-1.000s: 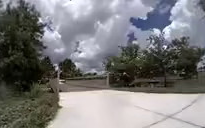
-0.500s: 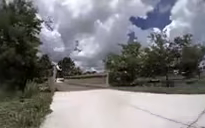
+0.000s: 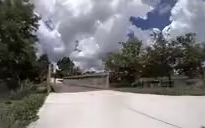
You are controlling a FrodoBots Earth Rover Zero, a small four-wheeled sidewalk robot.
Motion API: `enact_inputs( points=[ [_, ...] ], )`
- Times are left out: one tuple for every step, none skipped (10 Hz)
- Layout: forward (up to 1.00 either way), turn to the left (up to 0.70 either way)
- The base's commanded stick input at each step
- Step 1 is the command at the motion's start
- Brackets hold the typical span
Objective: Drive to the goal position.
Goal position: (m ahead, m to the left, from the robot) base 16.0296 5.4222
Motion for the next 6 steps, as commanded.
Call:
enact_inputs(
  points=[
    [0.70, 0.00],
    [0.70, 0.00],
    [0.70, 0.00],
    [0.70, 0.00],
    [0.70, 0.00],
    [0.70, 0.00]
  ],
)
